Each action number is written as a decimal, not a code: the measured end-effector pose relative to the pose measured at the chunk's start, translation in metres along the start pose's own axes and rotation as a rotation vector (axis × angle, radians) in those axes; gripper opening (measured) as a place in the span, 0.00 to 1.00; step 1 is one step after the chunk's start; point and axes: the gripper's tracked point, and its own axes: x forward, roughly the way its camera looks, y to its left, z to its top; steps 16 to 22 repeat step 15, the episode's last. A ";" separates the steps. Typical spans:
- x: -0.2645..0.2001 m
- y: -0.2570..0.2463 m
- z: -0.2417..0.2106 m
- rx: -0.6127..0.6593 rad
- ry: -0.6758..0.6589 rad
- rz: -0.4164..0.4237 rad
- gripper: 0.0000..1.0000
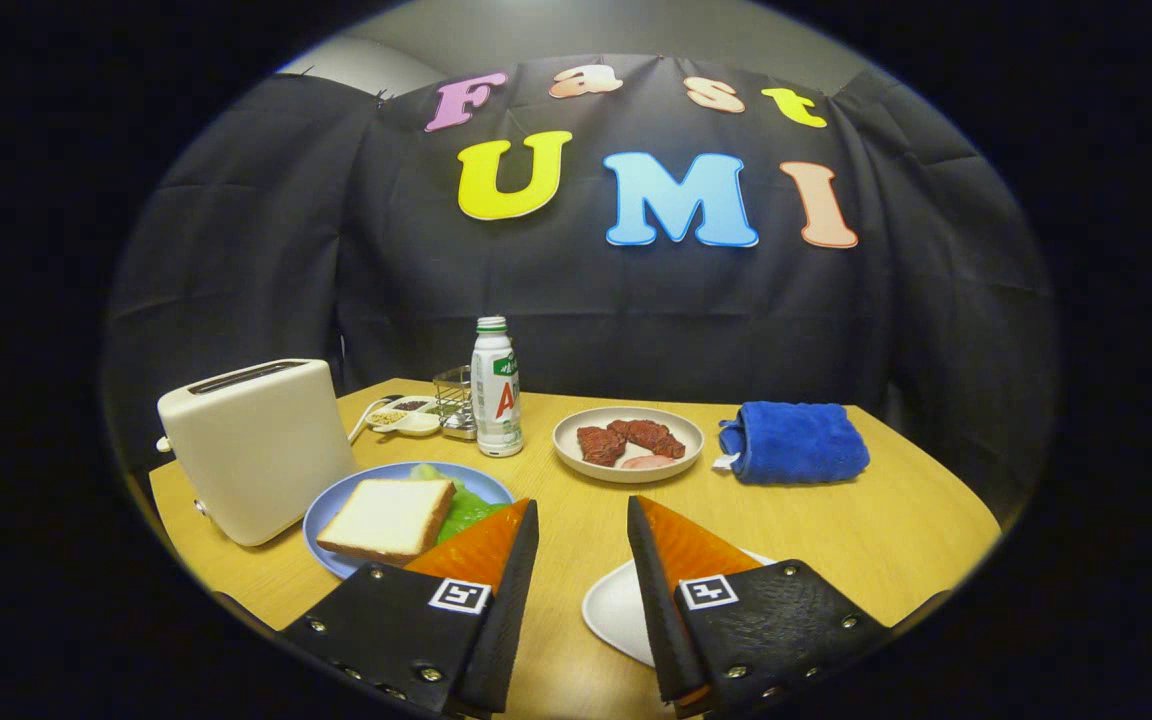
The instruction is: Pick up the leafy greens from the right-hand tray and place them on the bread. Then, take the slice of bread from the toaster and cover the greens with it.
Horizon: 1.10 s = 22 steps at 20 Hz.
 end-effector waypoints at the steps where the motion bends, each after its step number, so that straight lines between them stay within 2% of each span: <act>1: -0.008 -0.016 0.004 -0.005 -0.017 -0.020 0.55; 5: -0.051 -0.104 0.032 0.009 -0.128 -0.159 0.54; 9: -0.073 -0.172 0.037 0.071 -0.159 -0.231 0.54; 11: -0.081 -0.196 0.033 0.085 -0.147 -0.241 0.54; 14: -0.090 -0.239 0.025 0.048 -0.142 -0.303 0.54; 22: -0.093 -0.246 0.022 0.038 -0.139 -0.292 0.54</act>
